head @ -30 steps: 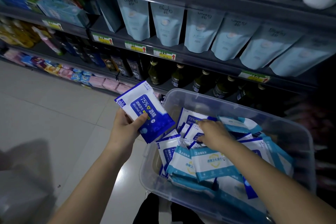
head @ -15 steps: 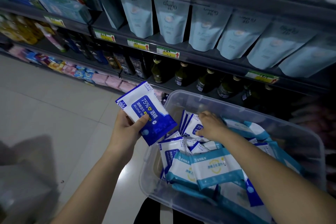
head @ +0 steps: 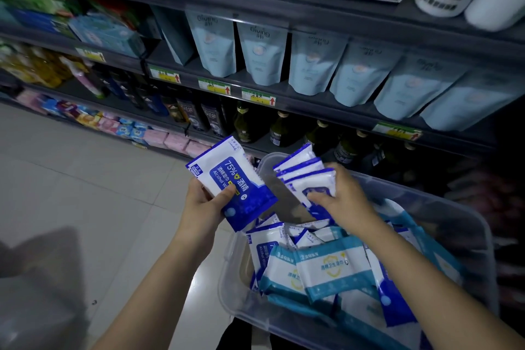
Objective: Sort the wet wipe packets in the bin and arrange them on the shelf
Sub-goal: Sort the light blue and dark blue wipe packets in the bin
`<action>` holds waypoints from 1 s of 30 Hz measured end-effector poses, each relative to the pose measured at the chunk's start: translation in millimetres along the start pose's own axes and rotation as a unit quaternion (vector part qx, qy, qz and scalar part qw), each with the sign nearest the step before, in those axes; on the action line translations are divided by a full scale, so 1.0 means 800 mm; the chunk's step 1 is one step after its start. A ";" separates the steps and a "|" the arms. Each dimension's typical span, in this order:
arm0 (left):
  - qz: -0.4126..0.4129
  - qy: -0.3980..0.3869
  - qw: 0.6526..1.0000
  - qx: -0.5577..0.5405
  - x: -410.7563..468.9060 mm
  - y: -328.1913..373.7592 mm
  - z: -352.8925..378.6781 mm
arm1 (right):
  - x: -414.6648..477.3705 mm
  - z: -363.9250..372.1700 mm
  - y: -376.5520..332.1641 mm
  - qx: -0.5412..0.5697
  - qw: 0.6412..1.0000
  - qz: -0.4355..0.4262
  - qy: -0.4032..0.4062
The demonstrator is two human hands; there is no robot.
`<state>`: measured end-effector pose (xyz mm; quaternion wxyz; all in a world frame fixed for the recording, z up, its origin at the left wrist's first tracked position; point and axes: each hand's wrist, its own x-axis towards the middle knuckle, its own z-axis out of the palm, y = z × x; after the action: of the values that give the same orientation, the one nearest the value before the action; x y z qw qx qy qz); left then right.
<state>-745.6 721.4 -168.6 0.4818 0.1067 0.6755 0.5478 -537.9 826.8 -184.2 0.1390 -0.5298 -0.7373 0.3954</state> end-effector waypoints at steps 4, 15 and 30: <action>0.006 -0.025 1.000 0.004 -0.005 0.012 0.014 | -0.018 -0.049 -0.043 0.378 0.919 0.116 0.000; 0.030 -0.203 0.978 0.049 -0.043 0.024 0.057 | -0.045 -0.012 -0.090 0.418 0.890 0.179 -0.016; 0.043 -0.266 0.963 0.028 -0.052 0.011 0.077 | -0.058 -0.023 -0.098 0.387 0.901 0.160 -0.113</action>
<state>-680.4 735.8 -135.2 0.6173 0.2910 0.5329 0.5003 -560.7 783.3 -105.3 0.1840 -0.4964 -0.4422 0.7240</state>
